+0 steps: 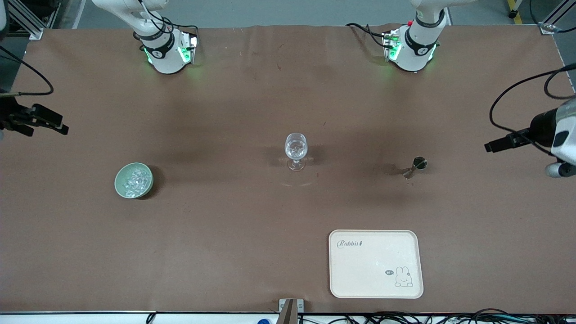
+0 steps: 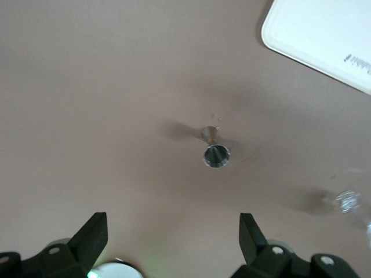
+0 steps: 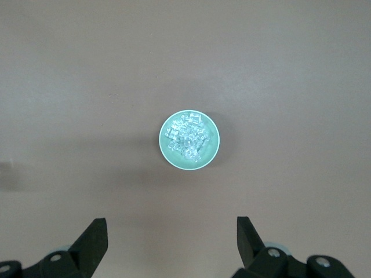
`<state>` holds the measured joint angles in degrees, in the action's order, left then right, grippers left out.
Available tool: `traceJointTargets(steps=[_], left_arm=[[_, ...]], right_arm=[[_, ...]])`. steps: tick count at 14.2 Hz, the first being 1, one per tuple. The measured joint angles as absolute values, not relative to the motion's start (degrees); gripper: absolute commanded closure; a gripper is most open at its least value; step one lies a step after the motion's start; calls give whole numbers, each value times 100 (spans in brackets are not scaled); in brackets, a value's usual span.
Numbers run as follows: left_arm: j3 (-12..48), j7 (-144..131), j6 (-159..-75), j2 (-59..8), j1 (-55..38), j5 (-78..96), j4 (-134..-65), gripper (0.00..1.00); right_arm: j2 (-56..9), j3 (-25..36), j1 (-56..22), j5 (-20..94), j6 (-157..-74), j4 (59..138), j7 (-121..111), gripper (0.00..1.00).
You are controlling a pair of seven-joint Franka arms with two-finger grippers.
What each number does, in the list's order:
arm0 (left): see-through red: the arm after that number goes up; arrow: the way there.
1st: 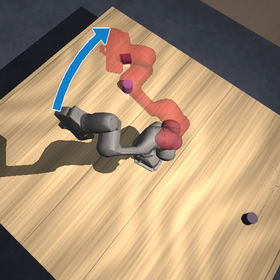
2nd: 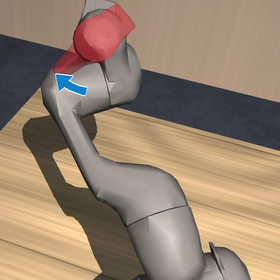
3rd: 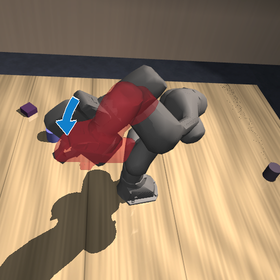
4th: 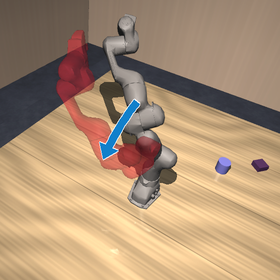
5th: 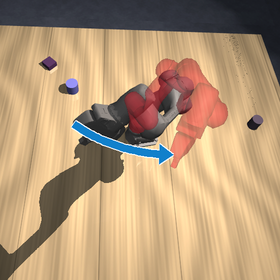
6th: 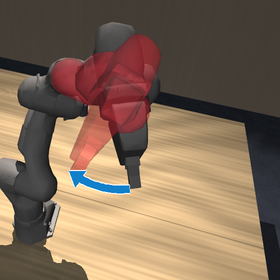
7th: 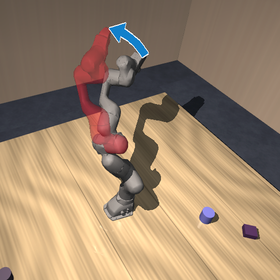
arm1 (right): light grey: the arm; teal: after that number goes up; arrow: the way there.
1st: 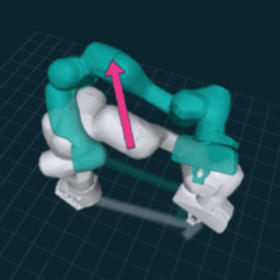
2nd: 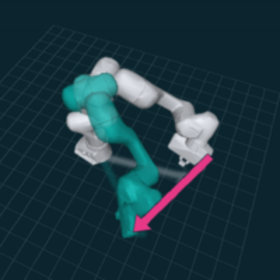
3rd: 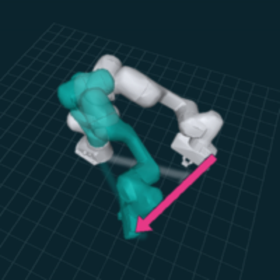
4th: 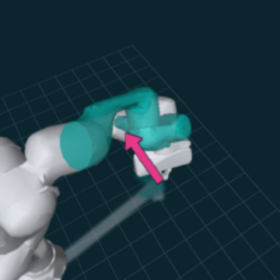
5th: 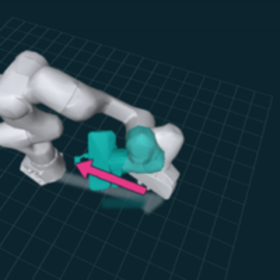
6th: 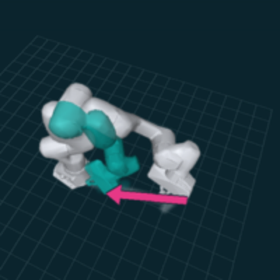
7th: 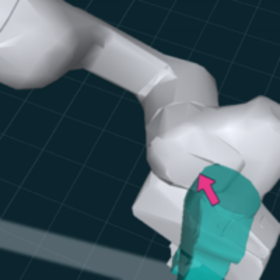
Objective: Pour wine and add ice with both arms
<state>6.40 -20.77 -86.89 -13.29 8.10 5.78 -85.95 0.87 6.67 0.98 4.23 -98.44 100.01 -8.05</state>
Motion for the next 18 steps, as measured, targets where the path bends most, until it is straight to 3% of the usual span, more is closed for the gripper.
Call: traceJointTargets(steps=[7,18], left_arm=[[663,-3214,-8688,-1880,933,1258,-8595,0],[653,-3259,-8678,-2455,1435,2245,-8598,0]], right_arm=[[-205,672,100,422,-11640,11557,-805,3],[-1550,672,100,424,-12760,11660,-802,6]])
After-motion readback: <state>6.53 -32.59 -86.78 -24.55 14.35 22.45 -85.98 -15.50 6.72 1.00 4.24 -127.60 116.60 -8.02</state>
